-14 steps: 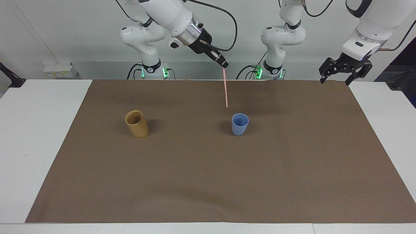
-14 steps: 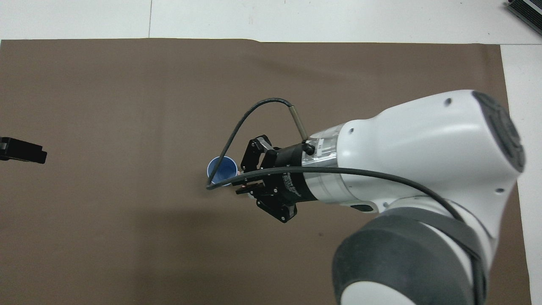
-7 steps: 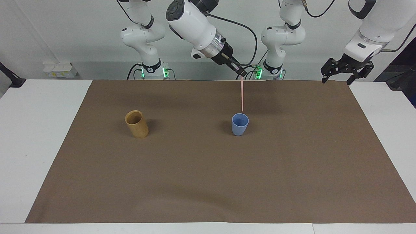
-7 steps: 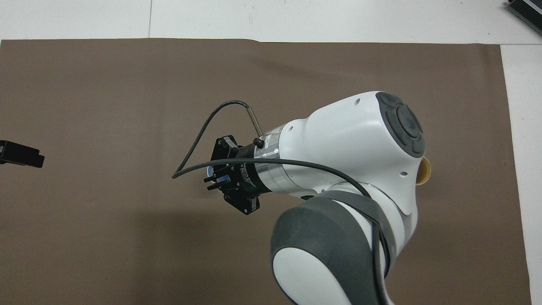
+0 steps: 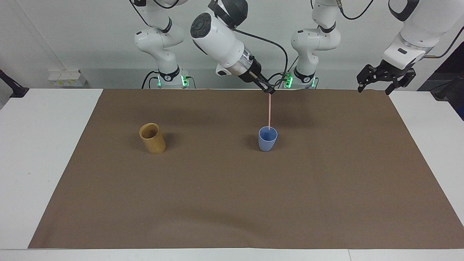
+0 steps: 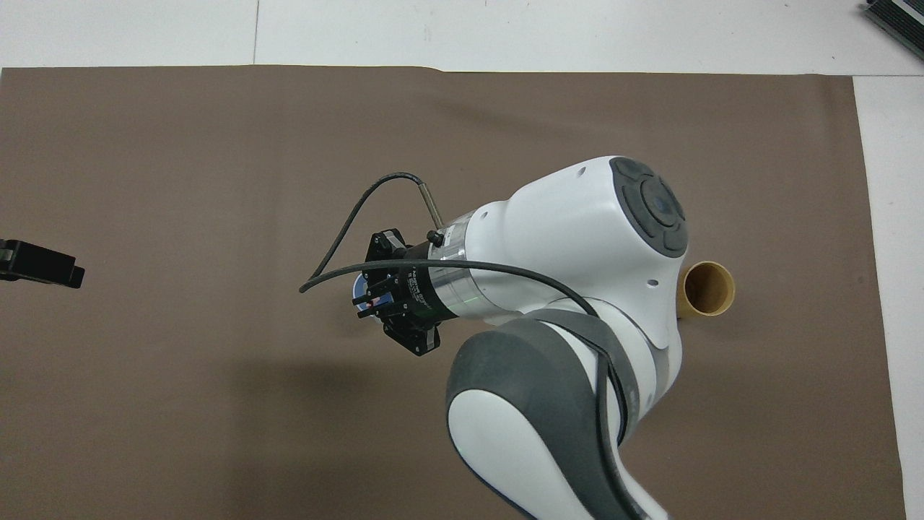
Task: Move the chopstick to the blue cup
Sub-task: 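Carry the chopstick with the right gripper over the blue cup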
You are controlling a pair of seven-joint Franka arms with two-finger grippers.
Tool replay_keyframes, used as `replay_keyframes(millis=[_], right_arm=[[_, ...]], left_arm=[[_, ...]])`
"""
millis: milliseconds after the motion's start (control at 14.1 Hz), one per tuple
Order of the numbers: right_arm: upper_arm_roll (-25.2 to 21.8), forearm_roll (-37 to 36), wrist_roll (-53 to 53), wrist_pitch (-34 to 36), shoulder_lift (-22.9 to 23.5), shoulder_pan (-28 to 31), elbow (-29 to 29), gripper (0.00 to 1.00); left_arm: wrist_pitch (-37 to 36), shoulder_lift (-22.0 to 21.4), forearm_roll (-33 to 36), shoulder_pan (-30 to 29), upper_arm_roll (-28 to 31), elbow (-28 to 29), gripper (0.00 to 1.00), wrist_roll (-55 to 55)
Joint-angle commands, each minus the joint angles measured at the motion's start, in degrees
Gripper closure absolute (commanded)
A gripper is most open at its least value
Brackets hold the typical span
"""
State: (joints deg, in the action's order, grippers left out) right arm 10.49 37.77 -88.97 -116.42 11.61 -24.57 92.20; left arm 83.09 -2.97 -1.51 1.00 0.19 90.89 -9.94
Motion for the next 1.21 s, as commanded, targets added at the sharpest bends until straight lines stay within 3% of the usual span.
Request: replay_keyframes(millis=[0,924,995,1066,1137], right_arm=[[0.0,-1.5,0.5,-4.1,1.0,-1.2,2.1,1.0],[-0.1,-1.8,2.0,-7.3,2.5,-1.2,4.8,0.99],[0.0,-1.8,2.0,-7.3,2.5,-1.2,4.8,0.86],[0.0,-1.8,2.0,-7.3,2.5,-1.2,4.8,0.57],[0.0,-1.8,2.0,-7.3,2.5,-1.2,4.8,0.35]], left_arm=[[-2.2,1.0,-1.2,-1.0,-0.8,-2.2,0.0,-0.2],[-2.6,2.7,-0.9,-0.9,-0.8,-4.8,0.0,-0.3],[-2.5,2.7,-0.9,-0.9,-0.7,-4.8,0.0,-0.3],[-2.5,2.8,-0.9,-0.9,-0.7,-4.9,0.0,-0.3],[-2.5,2.9,-0.8,-0.8,-0.7,-4.9,0.0,-0.3]])
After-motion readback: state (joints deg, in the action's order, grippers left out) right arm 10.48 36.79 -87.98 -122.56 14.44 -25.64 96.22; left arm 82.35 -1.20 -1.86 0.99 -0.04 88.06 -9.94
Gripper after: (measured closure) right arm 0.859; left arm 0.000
